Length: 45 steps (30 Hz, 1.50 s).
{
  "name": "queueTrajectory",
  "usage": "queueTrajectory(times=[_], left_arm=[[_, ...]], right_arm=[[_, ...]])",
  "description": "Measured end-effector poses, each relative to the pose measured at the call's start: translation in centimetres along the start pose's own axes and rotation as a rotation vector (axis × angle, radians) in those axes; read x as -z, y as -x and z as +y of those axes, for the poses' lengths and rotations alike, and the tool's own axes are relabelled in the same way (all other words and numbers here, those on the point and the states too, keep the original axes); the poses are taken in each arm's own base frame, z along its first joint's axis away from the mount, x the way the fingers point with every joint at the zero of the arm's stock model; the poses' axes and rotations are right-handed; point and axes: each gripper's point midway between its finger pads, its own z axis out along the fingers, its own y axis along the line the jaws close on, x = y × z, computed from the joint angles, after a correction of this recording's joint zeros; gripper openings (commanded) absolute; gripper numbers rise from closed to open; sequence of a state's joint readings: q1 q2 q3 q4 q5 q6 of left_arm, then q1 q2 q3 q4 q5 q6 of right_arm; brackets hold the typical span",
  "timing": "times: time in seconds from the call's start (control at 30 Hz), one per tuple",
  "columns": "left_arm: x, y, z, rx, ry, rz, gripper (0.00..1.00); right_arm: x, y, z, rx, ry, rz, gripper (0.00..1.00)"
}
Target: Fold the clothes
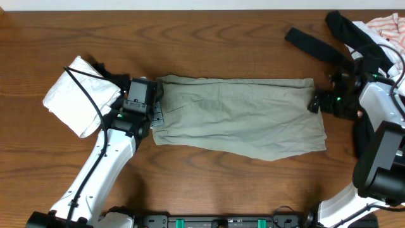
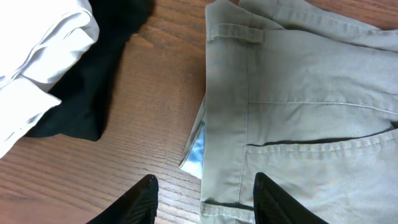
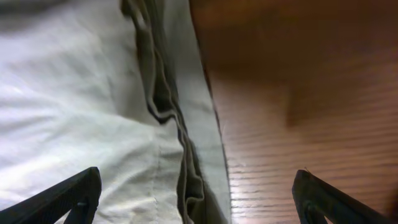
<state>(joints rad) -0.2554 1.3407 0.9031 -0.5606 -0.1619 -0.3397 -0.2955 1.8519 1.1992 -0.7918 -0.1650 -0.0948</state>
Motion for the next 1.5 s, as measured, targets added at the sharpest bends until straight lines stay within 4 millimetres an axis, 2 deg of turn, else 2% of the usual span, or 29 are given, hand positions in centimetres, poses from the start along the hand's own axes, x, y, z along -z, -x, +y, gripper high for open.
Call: queueTrajectory(times=[0.17,0.27,0.5,0.63,0.77,0.83,0.9,0.93,1.07,1.23,1.37,1.5], left_arm=[[0.0,0.0,0.0,0.001,-0.002,0.0,0.5],[0.0,0.0,0.0,0.0,-0.002,0.0,0.5],[0.0,0.0,0.0,0.0,-0.002,0.0,0.5],[0.0,0.0,0.0,0.0,-0.002,0.0,0.5],[0.0,0.0,0.0,0.0,-0.002,0.0,0.5],[0.0,0.0,0.0,0.0,-0.002,0.0,0.5],[0.0,0.0,0.0,0.0,-0.002,0.0,0.5],[0.0,0.0,0.0,0.001,-0.002,0.0,0.5],[0.0,0.0,0.0,0.0,-0.002,0.0,0.5],[0.0,0.0,0.0,0.0,-0.002,0.0,0.5],[0.0,0.0,0.0,0.0,-0.002,0.001,0.5],[0.0,0.0,0.0,0.0,-0.002,0.001,0.5]], right_arm=[[-2.0,-2.1,0.2,-0.01,0.026,0.063,0.96],[-2.1,-1.8,0.4,-0.008,0.037,0.041,0.95],[-2.3,-1.6,1.5,0.008,0.1,-0.028,0.8],[-2.4,-2.0,2.2,0.019,0.131,-0.031,0.67],[-2.6,-2.4,3.3,0.034,0.165,-0.022,0.48],[-2.7,-2.6,4.0,0.041,0.191,-0.016,0.31],[-3.0,-2.9,4.6,0.035,0.216,-0.007,0.06],[-3.1,-2.8,4.7,0.031,0.219,-0.01,0.01],[-3.5,-3.0,5.5,0.006,0.261,-0.005,0.01],[-3.3,-3.0,5.2,-0.032,0.259,0.011,0.01],[-2.5,-3.1,3.1,-0.097,0.206,0.072,0.01],[0.3,-0.9,0.0,-0.161,0.134,0.059,0.01]])
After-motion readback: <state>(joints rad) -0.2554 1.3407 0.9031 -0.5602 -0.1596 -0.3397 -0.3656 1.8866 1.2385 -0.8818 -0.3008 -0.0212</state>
